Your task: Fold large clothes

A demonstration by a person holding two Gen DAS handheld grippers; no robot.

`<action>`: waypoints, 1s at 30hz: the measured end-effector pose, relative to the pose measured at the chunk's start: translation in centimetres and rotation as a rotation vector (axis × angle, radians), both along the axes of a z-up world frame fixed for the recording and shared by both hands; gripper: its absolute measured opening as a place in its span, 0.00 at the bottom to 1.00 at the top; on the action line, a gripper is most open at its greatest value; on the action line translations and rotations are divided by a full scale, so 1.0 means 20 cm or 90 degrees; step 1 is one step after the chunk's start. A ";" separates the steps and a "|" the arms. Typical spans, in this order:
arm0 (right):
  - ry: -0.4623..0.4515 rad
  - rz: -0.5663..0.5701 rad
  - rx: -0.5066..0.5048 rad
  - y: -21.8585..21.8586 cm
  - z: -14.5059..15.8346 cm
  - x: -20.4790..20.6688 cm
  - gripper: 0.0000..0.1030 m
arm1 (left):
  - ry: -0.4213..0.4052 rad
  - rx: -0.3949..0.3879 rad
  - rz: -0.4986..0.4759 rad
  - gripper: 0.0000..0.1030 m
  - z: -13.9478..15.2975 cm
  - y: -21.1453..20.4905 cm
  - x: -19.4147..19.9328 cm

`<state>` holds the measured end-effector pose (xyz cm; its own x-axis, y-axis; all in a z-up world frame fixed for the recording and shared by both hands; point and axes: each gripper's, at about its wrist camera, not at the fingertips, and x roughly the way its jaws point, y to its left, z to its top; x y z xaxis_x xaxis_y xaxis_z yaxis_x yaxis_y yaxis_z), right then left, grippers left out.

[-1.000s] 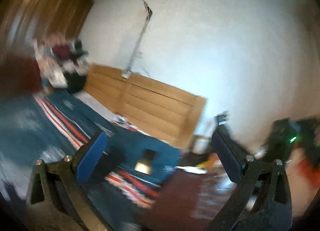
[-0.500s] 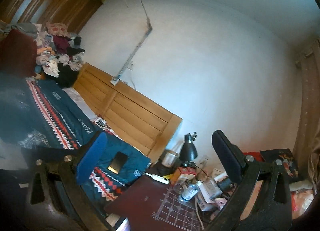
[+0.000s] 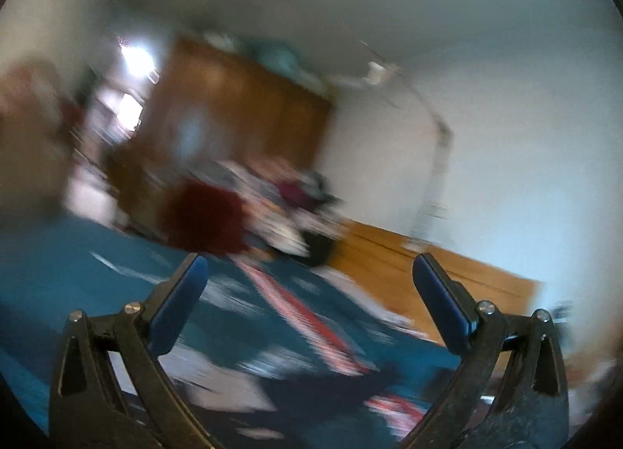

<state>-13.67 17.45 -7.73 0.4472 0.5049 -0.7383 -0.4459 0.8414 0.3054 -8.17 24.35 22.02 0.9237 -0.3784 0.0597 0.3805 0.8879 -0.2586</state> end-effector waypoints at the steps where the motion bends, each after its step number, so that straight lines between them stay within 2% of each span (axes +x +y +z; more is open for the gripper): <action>1: -0.004 -0.012 0.012 -0.06 0.04 0.05 1.00 | -0.006 0.001 0.024 1.00 0.00 0.07 0.00; 3: -0.033 -0.052 0.033 -0.16 0.16 0.09 1.00 | 0.009 0.007 0.059 1.00 0.01 0.22 0.03; 4: -0.068 -0.076 0.030 -0.26 0.25 0.12 1.00 | 0.030 -0.001 0.064 1.00 0.03 0.30 0.05; 6: -0.113 -0.125 0.016 -0.44 0.39 0.20 1.00 | 0.051 -0.035 0.040 1.00 0.06 0.41 0.08; 9: -0.150 -0.229 0.030 -0.81 0.58 0.29 1.00 | 0.064 -0.071 -0.014 1.00 0.10 0.49 0.05; 11: -0.180 -0.266 0.044 -0.98 0.73 0.30 1.00 | 0.051 -0.078 -0.031 1.00 0.15 0.48 0.00; 13: -0.232 -0.291 0.107 -1.12 0.93 0.29 1.00 | 0.031 -0.096 -0.063 1.00 0.21 0.47 -0.07; 15: -0.271 -0.298 0.162 -1.19 1.03 0.28 1.00 | 0.006 -0.111 -0.113 1.00 0.28 0.43 -0.13; 16: -0.271 -0.295 0.182 -1.21 1.05 0.28 1.00 | -0.007 -0.118 -0.142 1.00 0.30 0.42 -0.15; 17: -0.260 -0.285 0.201 -1.20 1.02 0.29 1.00 | -0.019 -0.130 -0.177 1.00 0.32 0.39 -0.20; 19: -0.240 -0.254 0.201 -1.09 0.87 0.32 1.00 | -0.029 -0.142 -0.232 1.00 0.35 0.35 -0.23; 21: -0.248 -0.235 0.187 -0.91 0.65 0.31 1.00 | -0.027 -0.136 -0.249 1.00 0.36 0.33 -0.23; 22: -0.241 -0.218 0.175 -0.80 0.55 0.29 1.00 | -0.027 -0.123 -0.239 1.00 0.36 0.31 -0.23; 24: -0.214 -0.173 0.143 -0.60 0.35 0.27 1.00 | -0.027 -0.097 -0.196 1.00 0.36 0.32 -0.24; 27: -0.188 -0.149 0.094 -0.43 0.16 0.18 1.00 | -0.017 -0.058 -0.092 1.00 0.29 0.41 -0.21; 30: -0.179 -0.146 -0.021 -0.38 0.04 0.16 1.00 | -0.006 -0.014 0.028 1.00 0.12 0.56 -0.15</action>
<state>-10.47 9.94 -6.92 0.7337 0.3457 -0.5849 -0.3071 0.9366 0.1684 -11.16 35.50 24.45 0.9390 -0.3356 0.0758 0.3432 0.8983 -0.2743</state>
